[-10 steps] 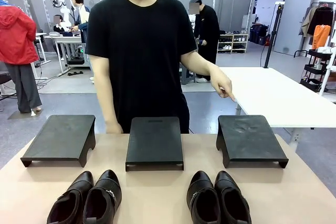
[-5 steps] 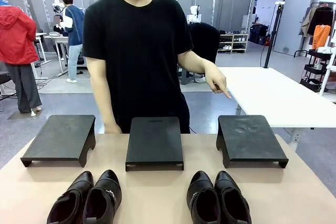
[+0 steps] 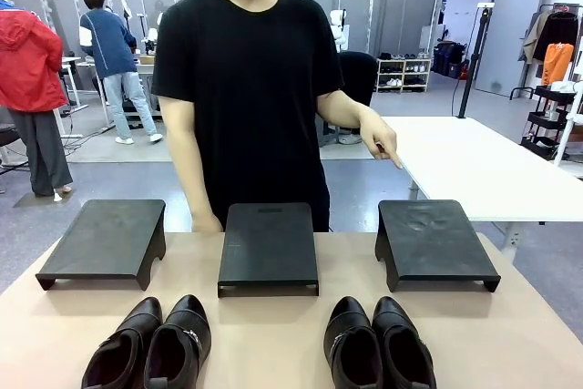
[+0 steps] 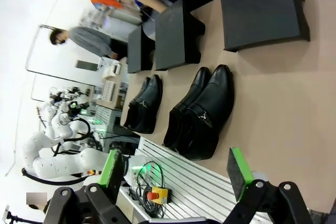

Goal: Place the shoes on the stand as instructed by the person.
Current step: Pick up one pair of Shoes and place it on the Shoes Stand indicated by the person.

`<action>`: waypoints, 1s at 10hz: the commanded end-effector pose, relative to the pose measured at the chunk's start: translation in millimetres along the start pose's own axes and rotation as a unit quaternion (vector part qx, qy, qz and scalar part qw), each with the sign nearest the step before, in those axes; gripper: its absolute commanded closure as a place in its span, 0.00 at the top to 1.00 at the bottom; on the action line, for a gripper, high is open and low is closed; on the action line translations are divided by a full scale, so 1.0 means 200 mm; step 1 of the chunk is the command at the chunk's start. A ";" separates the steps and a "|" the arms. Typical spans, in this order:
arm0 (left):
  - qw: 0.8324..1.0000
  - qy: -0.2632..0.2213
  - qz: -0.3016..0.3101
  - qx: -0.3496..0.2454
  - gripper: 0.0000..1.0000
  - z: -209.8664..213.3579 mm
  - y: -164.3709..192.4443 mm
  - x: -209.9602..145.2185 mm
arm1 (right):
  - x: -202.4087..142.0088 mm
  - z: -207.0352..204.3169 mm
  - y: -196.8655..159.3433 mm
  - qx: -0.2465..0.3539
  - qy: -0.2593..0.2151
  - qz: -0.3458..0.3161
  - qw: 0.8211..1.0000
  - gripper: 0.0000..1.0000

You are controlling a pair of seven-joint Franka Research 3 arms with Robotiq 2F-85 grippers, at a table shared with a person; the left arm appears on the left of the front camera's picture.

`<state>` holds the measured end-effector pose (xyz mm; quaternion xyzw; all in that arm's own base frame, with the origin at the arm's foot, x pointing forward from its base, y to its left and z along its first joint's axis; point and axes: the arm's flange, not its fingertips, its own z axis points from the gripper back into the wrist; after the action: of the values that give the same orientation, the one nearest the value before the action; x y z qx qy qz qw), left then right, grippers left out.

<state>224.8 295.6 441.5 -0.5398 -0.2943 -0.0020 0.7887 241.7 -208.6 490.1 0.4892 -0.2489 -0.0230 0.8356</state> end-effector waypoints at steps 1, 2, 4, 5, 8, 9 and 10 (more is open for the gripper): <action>1.000 -0.003 -0.004 -0.006 1.00 0.01 0.00 0.00 | 0.04 -0.07 0.29 -0.055 0.042 0.006 0.998 1.00; 1.000 -0.003 -0.004 -0.006 1.00 0.01 0.00 0.00 | 0.06 -0.15 0.40 -0.083 0.065 0.007 0.994 1.00; 1.000 -0.003 -0.004 -0.006 1.00 0.01 0.00 0.00 | 0.10 -0.36 0.62 -0.117 0.114 -0.008 0.986 1.00; 1.000 -0.003 -0.004 -0.006 1.00 0.01 0.00 0.00 | 0.13 -0.47 0.71 -0.135 0.142 -0.008 0.981 1.00; 1.000 -0.003 -0.004 -0.006 1.00 0.01 0.00 0.00 | 0.07 -0.83 0.91 -0.201 0.194 0.007 0.960 1.00; 1.000 -0.003 -0.004 -0.006 1.00 0.01 0.00 0.00 | 0.03 -0.94 0.95 -0.232 0.200 0.005 0.952 1.00; 1.000 -0.003 -0.004 -0.006 1.00 0.01 0.00 0.00 | -0.02 -1.05 0.98 -0.258 0.203 -0.013 0.945 1.00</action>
<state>225.0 295.6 441.3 -0.5396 -0.2937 -0.0016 0.7890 290.0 50.2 572.4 0.2846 -0.0664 0.0318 0.9558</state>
